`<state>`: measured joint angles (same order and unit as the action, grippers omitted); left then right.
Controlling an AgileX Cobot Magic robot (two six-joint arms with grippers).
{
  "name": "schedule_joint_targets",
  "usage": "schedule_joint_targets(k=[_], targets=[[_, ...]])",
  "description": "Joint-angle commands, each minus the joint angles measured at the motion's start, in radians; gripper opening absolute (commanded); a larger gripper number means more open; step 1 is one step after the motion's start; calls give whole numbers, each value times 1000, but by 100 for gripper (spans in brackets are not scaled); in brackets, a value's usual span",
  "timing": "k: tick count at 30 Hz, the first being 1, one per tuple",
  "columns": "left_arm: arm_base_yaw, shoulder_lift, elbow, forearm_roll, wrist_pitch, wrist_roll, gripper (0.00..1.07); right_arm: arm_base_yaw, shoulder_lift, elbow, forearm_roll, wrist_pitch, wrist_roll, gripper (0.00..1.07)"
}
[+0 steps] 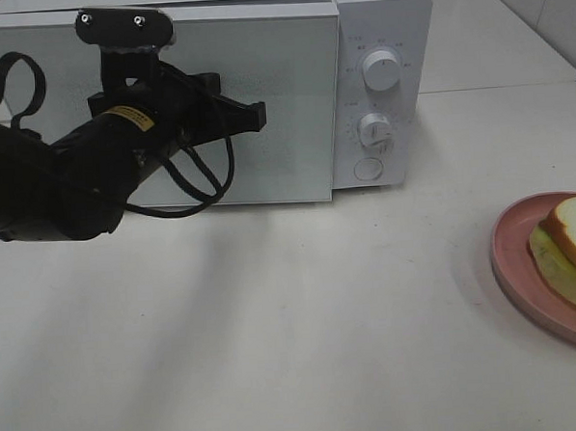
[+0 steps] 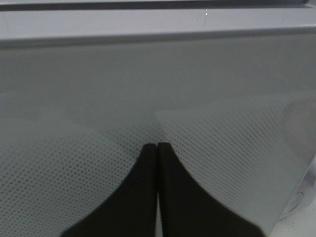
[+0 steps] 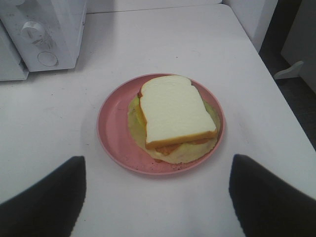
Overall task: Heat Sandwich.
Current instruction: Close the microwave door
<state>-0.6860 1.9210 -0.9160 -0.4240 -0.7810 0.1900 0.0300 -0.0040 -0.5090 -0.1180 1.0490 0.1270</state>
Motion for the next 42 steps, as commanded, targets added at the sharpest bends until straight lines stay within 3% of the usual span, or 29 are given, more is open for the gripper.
schedule_joint_targets(k=[1, 9, 12, 17, 21, 42], targets=[[-8, 18, -46, -2, 29, 5, 0, -9, -27, 2, 0, -10, -7, 76], [-8, 55, -129, -18, 56, 12, 0, -9, -27, 2, 0, -10, -6, 76], [-8, 80, -176, -61, 58, 69, 0, -9, -27, 2, 0, -10, -6, 76], [-8, 104, -241, -102, 105, 116, 0, -9, -27, 2, 0, -10, -7, 76], [-8, 115, -257, -120, 103, 139, 0, -9, -27, 2, 0, -10, -7, 76], [-8, 99, -244, -123, 105, 139, 0, -9, -27, 2, 0, -10, -7, 76]])
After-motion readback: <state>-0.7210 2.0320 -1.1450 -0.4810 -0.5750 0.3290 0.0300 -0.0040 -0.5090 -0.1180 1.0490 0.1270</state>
